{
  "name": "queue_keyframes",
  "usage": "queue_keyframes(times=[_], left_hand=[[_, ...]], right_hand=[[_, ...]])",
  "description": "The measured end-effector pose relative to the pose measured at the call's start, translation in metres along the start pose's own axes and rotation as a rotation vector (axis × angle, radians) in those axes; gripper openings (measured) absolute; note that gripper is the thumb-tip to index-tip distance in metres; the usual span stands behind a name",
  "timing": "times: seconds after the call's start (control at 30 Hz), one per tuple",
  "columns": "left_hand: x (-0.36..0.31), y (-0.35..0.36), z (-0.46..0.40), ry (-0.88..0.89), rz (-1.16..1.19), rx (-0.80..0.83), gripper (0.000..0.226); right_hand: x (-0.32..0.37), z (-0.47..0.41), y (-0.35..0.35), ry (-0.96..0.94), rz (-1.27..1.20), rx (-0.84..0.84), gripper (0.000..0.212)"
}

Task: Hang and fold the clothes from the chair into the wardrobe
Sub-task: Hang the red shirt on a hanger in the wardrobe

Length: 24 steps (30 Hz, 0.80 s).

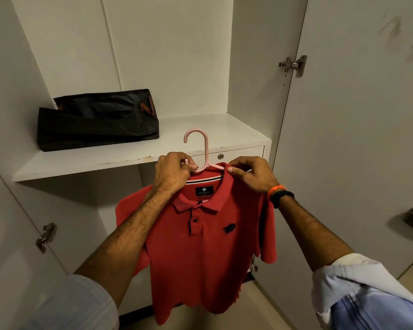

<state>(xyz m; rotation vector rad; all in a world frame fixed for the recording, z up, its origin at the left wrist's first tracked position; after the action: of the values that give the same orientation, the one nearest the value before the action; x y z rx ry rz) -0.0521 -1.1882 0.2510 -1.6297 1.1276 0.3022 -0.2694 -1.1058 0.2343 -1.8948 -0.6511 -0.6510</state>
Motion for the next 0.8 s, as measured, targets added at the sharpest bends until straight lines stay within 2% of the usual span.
queue_keyframes(times=[0.1, 0.23, 0.3, 0.43, 0.57, 0.7, 0.8], left_hand=[[0.0, -0.001, 0.001, -0.006, 0.008, 0.009, 0.004], [0.004, -0.01, 0.004, -0.062, 0.035, -0.058, 0.003], [0.004, -0.013, 0.006, -0.074, 0.037, -0.073, 0.006], [0.006, -0.019, 0.009, -0.088, 0.05, -0.098, 0.006], [0.012, -0.027, 0.011, -0.097, 0.037, -0.113, 0.004], [0.014, -0.029, 0.011, -0.09, 0.019, -0.114, 0.004], [0.011, -0.029, 0.013, -0.065, -0.028, -0.113, 0.005]], right_hand=[[0.004, -0.001, -0.001, 0.03, -0.056, -0.086, 0.013], [0.005, -0.002, 0.002, 0.037, -0.01, 0.073, 0.031], [0.001, 0.001, -0.001, 0.043, 0.018, 0.072, 0.036], [-0.01, 0.008, -0.009, 0.061, 0.168, 0.048, 0.036], [-0.028, 0.012, -0.014, 0.201, 0.331, 0.007, 0.047], [-0.037, 0.016, -0.019, 0.301, 0.297, -0.033, 0.04], [-0.036, 0.017, -0.02, 0.272, 0.288, -0.037, 0.041]])
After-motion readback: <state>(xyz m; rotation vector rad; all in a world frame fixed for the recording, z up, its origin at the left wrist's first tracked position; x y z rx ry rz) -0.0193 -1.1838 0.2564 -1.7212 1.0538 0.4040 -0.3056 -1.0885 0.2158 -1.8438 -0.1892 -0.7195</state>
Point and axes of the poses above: each hand's wrist, its own z-axis away from the middle knuckle, its own y-axis out of the palm, x = y × z, the point moved 5 cm from there along -z, towards the middle knuckle, and after that the axes turned 5 degrees about x, right-handed, at the moved point
